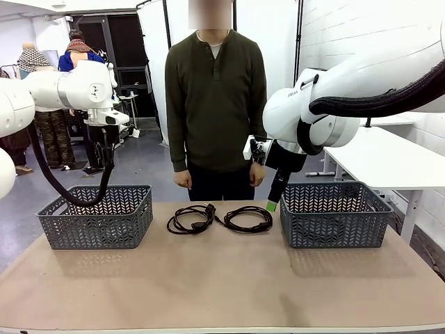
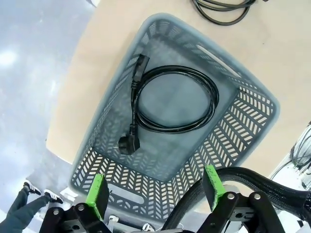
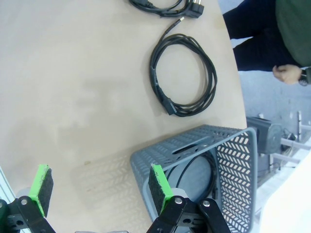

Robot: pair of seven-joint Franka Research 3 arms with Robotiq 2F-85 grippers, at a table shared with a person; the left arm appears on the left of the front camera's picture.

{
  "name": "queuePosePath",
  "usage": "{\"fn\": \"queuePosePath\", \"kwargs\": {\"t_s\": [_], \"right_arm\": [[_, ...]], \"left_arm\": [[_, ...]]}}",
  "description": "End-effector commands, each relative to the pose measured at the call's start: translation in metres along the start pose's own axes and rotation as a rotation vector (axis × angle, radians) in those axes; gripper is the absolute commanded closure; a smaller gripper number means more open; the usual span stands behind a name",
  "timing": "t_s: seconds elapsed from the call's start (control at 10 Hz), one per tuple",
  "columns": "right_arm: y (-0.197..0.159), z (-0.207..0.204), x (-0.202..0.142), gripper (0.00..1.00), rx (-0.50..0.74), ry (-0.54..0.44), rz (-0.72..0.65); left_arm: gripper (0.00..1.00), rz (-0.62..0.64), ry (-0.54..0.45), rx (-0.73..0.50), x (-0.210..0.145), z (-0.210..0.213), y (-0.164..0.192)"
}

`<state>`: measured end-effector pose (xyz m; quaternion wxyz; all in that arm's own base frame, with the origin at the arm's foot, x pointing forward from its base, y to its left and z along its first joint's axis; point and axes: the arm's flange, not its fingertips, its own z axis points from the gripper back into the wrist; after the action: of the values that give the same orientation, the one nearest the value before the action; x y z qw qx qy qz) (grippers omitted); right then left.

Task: Organize the cables according to human instructions.
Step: Pick up a bundle of cables and place it in the basket indicated by the human.

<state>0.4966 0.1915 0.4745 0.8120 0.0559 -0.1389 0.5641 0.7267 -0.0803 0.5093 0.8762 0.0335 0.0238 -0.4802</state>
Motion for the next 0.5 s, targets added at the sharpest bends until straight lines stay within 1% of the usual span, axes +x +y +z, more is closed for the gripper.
{"fn": "queuePosePath", "kwargs": {"t_s": [0.0,0.4], "right_arm": [[-0.0007,0.0001,-0.0001,0.0,0.0,0.01,0.004],[-0.0007,0.0001,-0.0001,0.0,0.0,0.01,0.004]], "left_arm": [[0.0,-0.018,-0.001,0.017,-0.0008,0.0009,0.0027],[0.0,-0.002,-0.001,0.001,0.0004,-0.0007,0.0005]]}}
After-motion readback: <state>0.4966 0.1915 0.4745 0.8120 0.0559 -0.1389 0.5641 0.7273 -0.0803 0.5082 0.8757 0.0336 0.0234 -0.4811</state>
